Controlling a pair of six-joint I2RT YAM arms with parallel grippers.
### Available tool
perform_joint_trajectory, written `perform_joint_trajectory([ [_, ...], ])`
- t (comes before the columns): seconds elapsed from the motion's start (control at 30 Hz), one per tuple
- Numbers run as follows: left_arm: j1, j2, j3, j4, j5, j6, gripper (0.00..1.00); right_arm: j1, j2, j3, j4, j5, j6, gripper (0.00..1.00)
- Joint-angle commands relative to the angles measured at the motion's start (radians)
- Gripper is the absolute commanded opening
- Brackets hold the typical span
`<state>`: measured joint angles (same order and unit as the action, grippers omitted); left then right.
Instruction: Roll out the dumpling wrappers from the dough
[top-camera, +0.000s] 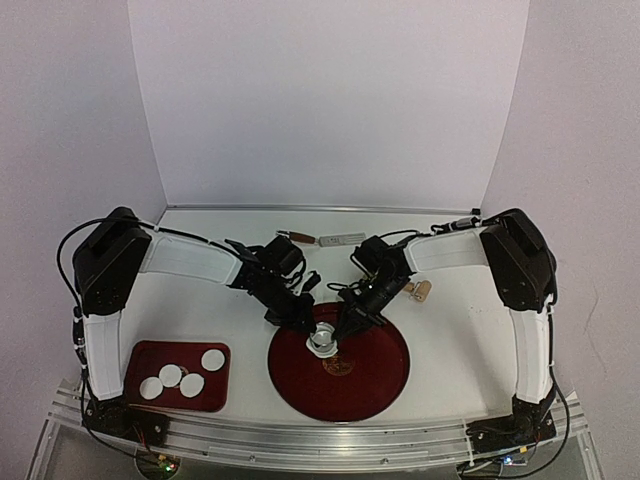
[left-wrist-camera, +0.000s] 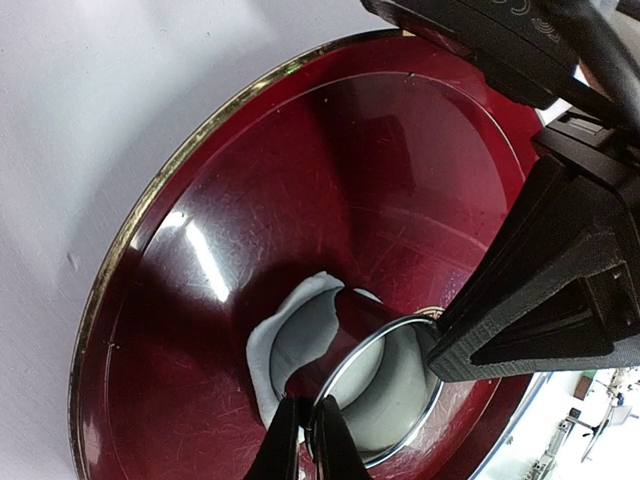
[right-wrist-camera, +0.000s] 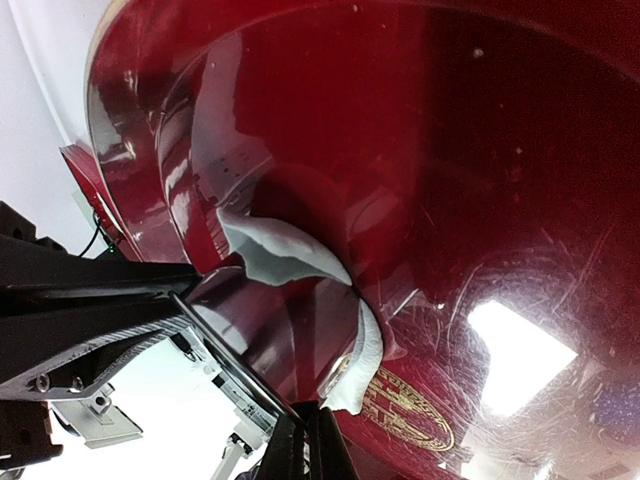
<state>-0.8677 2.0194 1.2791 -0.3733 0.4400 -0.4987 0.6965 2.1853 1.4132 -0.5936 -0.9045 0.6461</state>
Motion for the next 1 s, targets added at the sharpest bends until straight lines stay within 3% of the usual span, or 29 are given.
perform_joint_trajectory([
  [0.0, -0.088, 0.194, -0.126, -0.025, -0.08, -0.001, 0.0, 0.097, 0.315, -0.179, -0.056, 0.363, 0.009, 0.0],
  [0.57, -0.111, 0.267, -0.145, 0.005, -0.108, -0.004, 0.0, 0.096, 0.352, -0.172, -0.015, 0.334, 0.012, 0.0],
  [0.97, -0.111, 0.269, -0.183, 0.045, -0.123, 0.005, 0.0, 0.062, 0.248, -0.102, -0.087, 0.422, 0.033, 0.0],
])
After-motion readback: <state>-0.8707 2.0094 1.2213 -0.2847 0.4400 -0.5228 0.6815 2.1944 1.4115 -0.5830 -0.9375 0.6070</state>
